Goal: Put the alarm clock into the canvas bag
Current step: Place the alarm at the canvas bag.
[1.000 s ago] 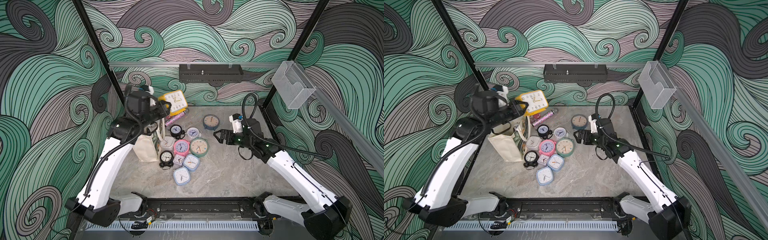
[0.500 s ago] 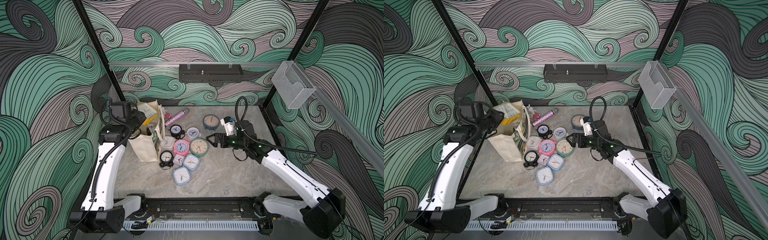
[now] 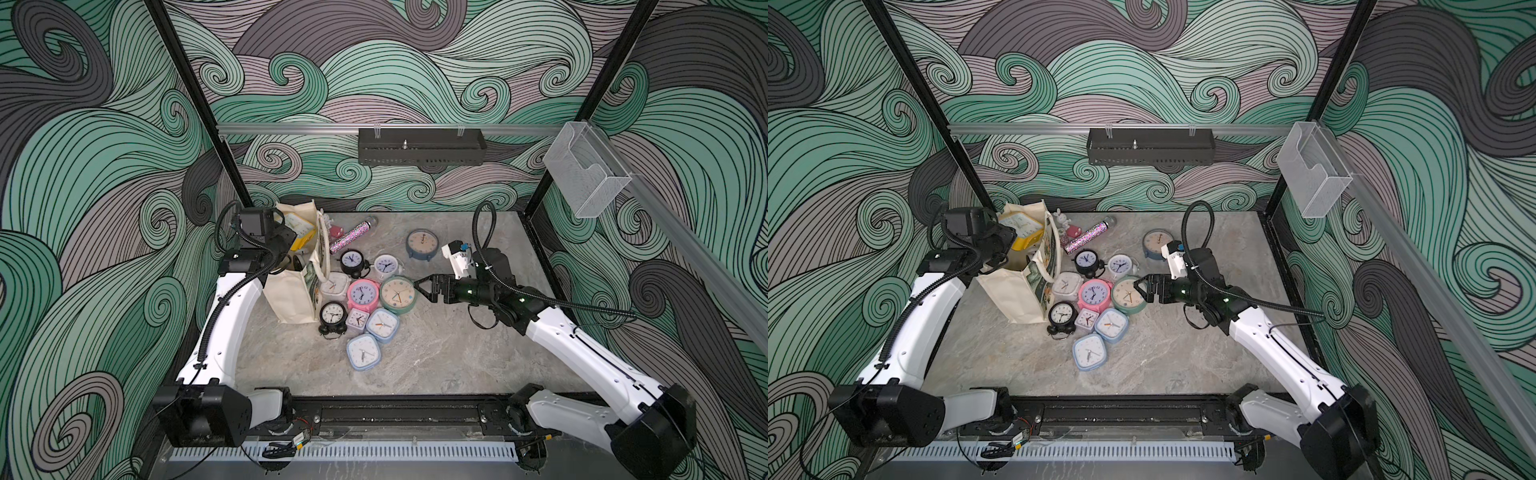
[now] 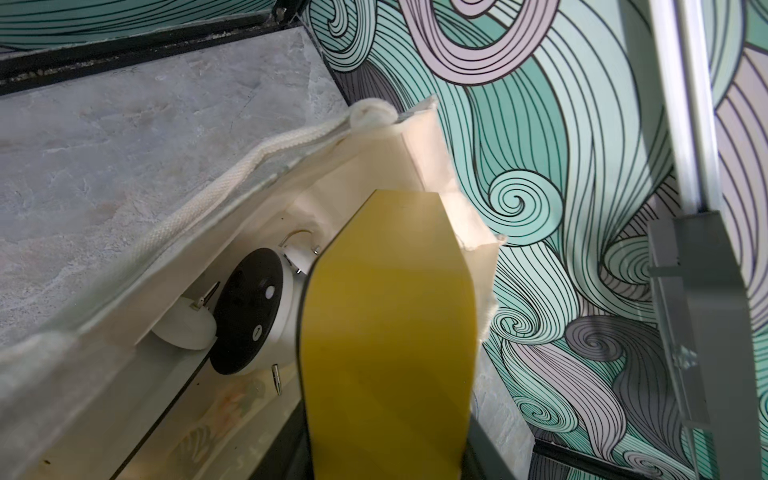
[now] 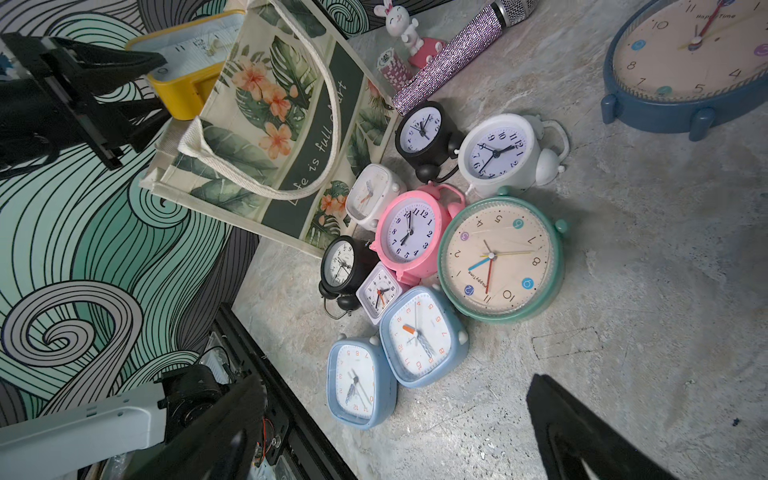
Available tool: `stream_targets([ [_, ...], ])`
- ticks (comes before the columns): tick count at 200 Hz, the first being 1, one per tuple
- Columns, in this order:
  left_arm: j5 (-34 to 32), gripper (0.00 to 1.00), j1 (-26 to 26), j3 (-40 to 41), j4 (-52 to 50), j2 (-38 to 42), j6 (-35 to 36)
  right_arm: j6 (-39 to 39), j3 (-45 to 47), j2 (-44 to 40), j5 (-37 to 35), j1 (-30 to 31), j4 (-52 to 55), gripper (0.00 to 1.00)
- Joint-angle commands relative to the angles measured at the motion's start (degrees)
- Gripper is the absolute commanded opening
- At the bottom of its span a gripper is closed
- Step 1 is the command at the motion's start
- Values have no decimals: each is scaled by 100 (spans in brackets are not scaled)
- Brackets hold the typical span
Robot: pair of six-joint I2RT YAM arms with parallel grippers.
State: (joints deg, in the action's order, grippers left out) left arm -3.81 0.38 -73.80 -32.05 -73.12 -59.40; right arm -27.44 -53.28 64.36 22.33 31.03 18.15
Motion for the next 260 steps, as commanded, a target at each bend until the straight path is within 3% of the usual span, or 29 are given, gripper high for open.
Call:
stream_targets([
  [1, -200, 22, 56, -35, 665, -130, -397, 128, 28, -129, -54, 35, 113, 99],
  [109, -102, 27, 57, 242, 1009, -1223, -1150, 98, 62, -119, -84, 39, 165, 99],
  [185, -166, 61, 56, 280, 767, -1277, -985, 112, 133, -82, -307, 42, 215, 99],
  [260, -295, 90, 58, 85, 183, -658, -664, 170, 82, -103, -635, 30, 415, 99],
])
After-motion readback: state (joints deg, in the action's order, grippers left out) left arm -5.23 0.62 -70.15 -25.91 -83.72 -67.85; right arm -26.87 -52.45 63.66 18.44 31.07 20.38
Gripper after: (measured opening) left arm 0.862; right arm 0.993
